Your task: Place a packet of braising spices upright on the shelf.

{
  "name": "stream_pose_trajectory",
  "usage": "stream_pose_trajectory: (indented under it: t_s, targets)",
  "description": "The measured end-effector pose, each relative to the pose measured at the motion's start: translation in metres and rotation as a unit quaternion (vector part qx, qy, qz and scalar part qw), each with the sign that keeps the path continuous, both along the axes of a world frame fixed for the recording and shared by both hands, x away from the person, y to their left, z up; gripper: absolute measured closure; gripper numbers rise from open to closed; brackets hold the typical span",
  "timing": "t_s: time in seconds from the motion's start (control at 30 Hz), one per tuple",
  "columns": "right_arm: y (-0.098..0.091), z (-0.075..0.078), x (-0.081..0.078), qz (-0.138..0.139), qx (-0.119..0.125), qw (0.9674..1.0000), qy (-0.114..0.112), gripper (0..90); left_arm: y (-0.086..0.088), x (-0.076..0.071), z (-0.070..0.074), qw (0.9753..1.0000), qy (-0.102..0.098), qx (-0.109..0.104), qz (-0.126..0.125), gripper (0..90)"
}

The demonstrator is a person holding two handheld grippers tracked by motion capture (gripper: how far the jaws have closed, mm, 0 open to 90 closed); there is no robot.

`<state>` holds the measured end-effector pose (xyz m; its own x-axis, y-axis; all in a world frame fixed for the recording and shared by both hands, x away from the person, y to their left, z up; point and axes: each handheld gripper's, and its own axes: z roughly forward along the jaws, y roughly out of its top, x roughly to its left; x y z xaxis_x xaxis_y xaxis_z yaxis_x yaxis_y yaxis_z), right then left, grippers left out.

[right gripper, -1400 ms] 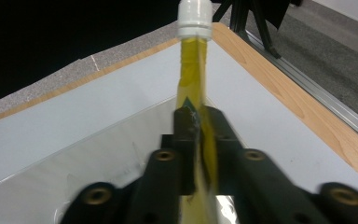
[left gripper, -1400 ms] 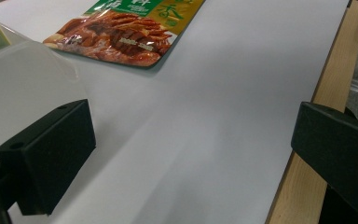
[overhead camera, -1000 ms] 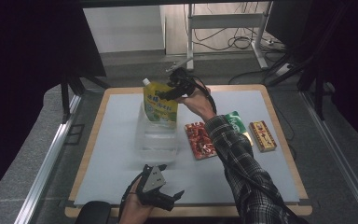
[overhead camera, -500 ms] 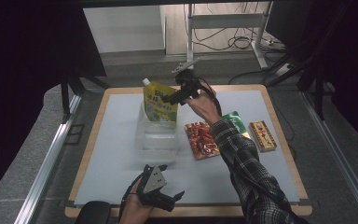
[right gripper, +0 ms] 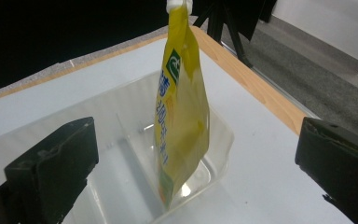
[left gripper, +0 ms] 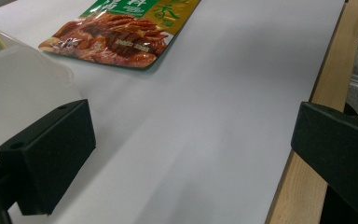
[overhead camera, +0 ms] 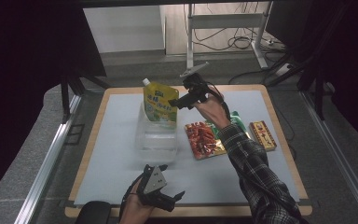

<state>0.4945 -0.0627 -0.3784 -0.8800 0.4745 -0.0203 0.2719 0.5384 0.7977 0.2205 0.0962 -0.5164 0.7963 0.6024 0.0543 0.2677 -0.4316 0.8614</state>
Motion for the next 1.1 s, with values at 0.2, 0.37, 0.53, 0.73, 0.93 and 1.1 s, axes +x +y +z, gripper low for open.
stream_pose_trajectory:
  t_s: [0.2, 0.37, 0.53, 0.73, 0.93, 1.1]
  targets:
    - [-0.007, -0.001, -0.006, 0.003, -0.001, 1.0, 0.005, 0.0, 0.0, 0.0, 0.0, 1.0, 0.0, -0.002, 0.001, 0.0]
    - [-0.014, -0.002, -0.011, 0.007, -0.004, 1.0, 0.005, 0.0, 0.0, 0.0, 0.0, 1.0, 0.0, -0.002, 0.001, 0.0]
    - [-0.023, -0.003, -0.016, 0.008, -0.003, 1.0, 0.001, 0.0, 0.0, 0.0, 0.0, 1.0, 0.0, -0.003, 0.001, 0.0]
    - [-0.038, -0.007, -0.022, 0.002, 0.001, 0.9999, 0.01, 0.0, 0.0, 0.0, 0.0, 1.0, 0.001, -0.002, 0.0, 0.0]
    - [-0.052, -0.01, -0.028, -0.003, 0.0, 0.9998, 0.02, 0.0, 0.0, 0.0, 0.0, 1.0, -0.001, 0.0, 0.0, 0.0]
    - [-0.066, -0.015, -0.034, -0.007, -0.003, 0.9996, 0.027, 0.7, -0.001, 0.001, -0.001, 1.0, 0.0, 0.001, 0.0, 0.0]
